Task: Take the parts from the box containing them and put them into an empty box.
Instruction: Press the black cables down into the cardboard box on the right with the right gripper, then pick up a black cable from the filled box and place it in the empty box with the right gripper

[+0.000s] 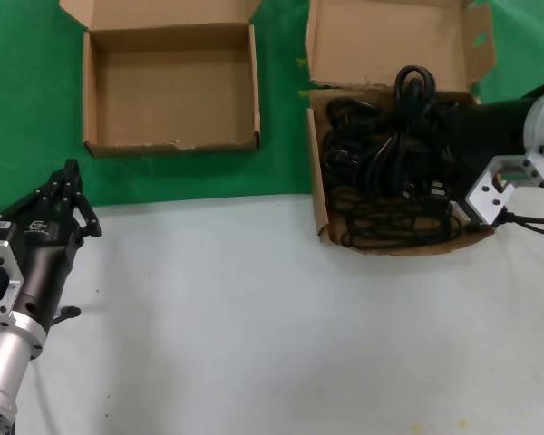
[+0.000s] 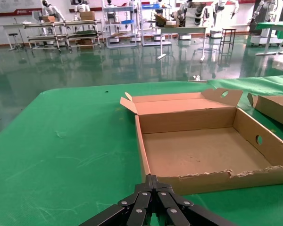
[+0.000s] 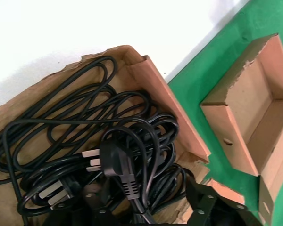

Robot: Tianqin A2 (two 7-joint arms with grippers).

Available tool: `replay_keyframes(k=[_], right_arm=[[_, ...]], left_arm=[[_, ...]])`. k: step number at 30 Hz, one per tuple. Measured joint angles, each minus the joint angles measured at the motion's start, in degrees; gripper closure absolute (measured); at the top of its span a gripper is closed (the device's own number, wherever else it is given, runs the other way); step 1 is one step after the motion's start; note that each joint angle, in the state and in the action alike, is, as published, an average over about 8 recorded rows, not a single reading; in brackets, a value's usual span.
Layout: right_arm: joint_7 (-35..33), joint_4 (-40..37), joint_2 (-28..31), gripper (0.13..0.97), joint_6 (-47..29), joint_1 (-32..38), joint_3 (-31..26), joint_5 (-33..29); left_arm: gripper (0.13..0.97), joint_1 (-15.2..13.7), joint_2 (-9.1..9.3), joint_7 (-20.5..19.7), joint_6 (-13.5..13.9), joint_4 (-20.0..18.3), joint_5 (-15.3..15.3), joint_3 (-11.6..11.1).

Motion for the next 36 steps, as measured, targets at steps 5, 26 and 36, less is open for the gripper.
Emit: replay_keyframes(k=[5, 26, 36], right_arm=[[0.55, -0.76, -0.42, 0.562, 0.03, 0.26, -0.51, -0.88], [3.22, -0.58, -0.76, 0.864, -1.06, 1.42, -1.12, -2.5], [7.81, 3.96, 0.7, 0.878, -2.92, 1.48, 0.07, -2.99]], left_arm=[[0.952, 0.0, 0.0, 0.0, 0.0, 0.0, 0.0, 0.0], [0.952, 0.0, 0.0, 0.0, 0.0, 0.0, 0.0, 0.0], [0.952, 0.0, 0.0, 0.0, 0.0, 0.0, 0.0, 0.0]])
